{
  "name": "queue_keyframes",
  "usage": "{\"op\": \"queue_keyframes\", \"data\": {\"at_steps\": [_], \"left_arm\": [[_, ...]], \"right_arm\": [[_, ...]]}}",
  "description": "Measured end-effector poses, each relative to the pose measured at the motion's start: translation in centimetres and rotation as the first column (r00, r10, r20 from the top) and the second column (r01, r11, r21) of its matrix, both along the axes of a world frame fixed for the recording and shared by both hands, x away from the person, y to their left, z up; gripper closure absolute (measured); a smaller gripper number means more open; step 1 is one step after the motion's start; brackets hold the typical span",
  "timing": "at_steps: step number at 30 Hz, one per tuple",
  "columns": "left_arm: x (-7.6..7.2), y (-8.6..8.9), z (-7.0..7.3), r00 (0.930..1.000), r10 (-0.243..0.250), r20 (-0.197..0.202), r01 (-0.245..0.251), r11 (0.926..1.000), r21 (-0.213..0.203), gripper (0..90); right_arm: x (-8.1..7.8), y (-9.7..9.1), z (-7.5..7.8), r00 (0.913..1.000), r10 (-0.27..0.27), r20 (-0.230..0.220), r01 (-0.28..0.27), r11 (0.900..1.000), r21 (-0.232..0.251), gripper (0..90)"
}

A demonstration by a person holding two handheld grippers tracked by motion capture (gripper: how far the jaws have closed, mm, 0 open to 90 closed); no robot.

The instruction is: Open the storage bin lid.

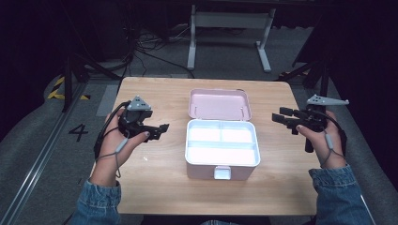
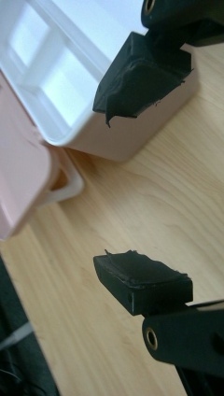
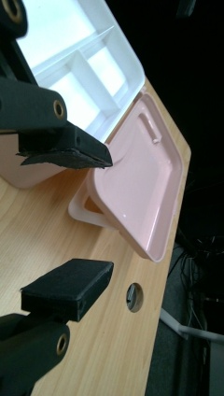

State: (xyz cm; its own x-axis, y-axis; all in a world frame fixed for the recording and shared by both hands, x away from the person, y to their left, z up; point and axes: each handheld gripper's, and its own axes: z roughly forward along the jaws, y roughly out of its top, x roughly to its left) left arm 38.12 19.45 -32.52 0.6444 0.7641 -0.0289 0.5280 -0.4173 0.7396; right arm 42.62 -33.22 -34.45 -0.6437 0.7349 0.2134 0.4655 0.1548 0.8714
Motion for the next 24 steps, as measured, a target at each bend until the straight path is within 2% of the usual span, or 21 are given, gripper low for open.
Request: {"op": "queue_keyframes", "data": {"at_steps": [1,2,4,5,6,7,9,10,11,12,13,14,17,22,24], "left_arm": [[-0.1,0.3,-0.2,1.0,-0.001,-0.009,0.002,1.0,0.009,23.4],[-0.3,0.8,-0.7,0.9997,0.009,-0.021,-0.009,1.0,-0.003,23.4],[-0.7,1.5,-1.3,0.9992,0.024,-0.032,-0.024,0.9997,0.003,23.5],[-0.9,2.0,-1.7,0.9993,0.033,-0.019,-0.033,0.9994,0.01,23.5],[-1.0,2.2,-1.9,0.9984,0.047,-0.032,-0.047,0.9989,0.004,23.6],[-1.0,2.6,-2.2,0.9971,0.059,-0.048,-0.058,0.998,0.023,23.8],[-1.0,3.2,-2.6,0.9957,0.081,-0.047,-0.077,0.9946,0.069,23.5],[-1.1,3.4,-2.9,0.9925,0.105,-0.061,-0.101,0.9924,0.071,23.5],[-1.0,3.6,-3.2,0.9917,0.111,-0.064,-0.105,0.9908,0.085,23.3],[-0.9,3.8,-3.7,0.9889,0.117,-0.091,-0.108,0.9893,0.098,22.8],[-0.7,4.0,-4.0,0.9893,0.105,-0.101,-0.093,0.9887,0.118,22.5],[-0.5,4.2,-4.9,0.9835,0.111,-0.143,-0.095,0.9888,0.115,22.3],[-0.1,4.5,-6.1,0.9755,0.108,-0.192,-0.081,0.9867,0.141,22.1],[0.2,4.9,-7.3,0.9634,0.125,-0.237,-0.082,0.9794,0.185,22.1],[0.3,5.1,-7.6,0.9598,0.127,-0.25,-0.073,0.974,0.215,22.0]], "right_arm": [[0.0,-0.1,-0.1,1.0,0.002,-0.01,-0.002,1.0,-0.003,42.9],[0.1,-0.2,-0.2,0.9998,0.005,-0.02,-0.005,1.0,-0.004,42.7],[0.1,-0.5,-0.5,0.9992,-0.001,-0.039,0.0,0.9994,-0.034,42.5],[0.1,-0.6,-0.7,0.9988,-0.009,-0.049,0.007,0.9989,-0.046,42.1],[0.1,-0.8,-1.0,0.9981,-0.017,-0.059,0.013,0.9969,-0.078,41.9],[0.1,-0.8,-1.2,0.9973,-0.022,-0.07,0.016,0.9954,-0.094,41.6],[0.0,-1.1,-1.8,0.9949,-0.04,-0.093,0.028,0.9904,-0.135,40.4],[0.1,-1.1,-2.1,0.993,-0.047,-0.108,0.03,0.9877,-0.153,40.3],[0.1,-1.1,-2.3,0.9922,-0.054,-0.113,0.033,0.9837,-0.177,40.3],[0.1,-0.9,-2.7,0.9913,-0.058,-0.118,0.033,0.9779,-0.206,39.5],[0.1,-0.8,-2.9,0.9909,-0.056,-0.122,0.029,0.9761,-0.216,39.4],[0.0,-0.7,-3.0,0.99,-0.055,-0.13,0.024,0.9742,-0.224,39.4],[0.1,-0.7,-3.5,0.9866,-0.057,-0.153,0.015,0.9659,-0.258,39.3],[0.3,-0.8,-4.6,0.9767,-0.077,-0.2,0.009,0.9473,-0.32,39.2],[0.4,-0.8,-4.9,0.9732,-0.084,-0.214,0.008,0.9424,-0.334,39.0]]}}
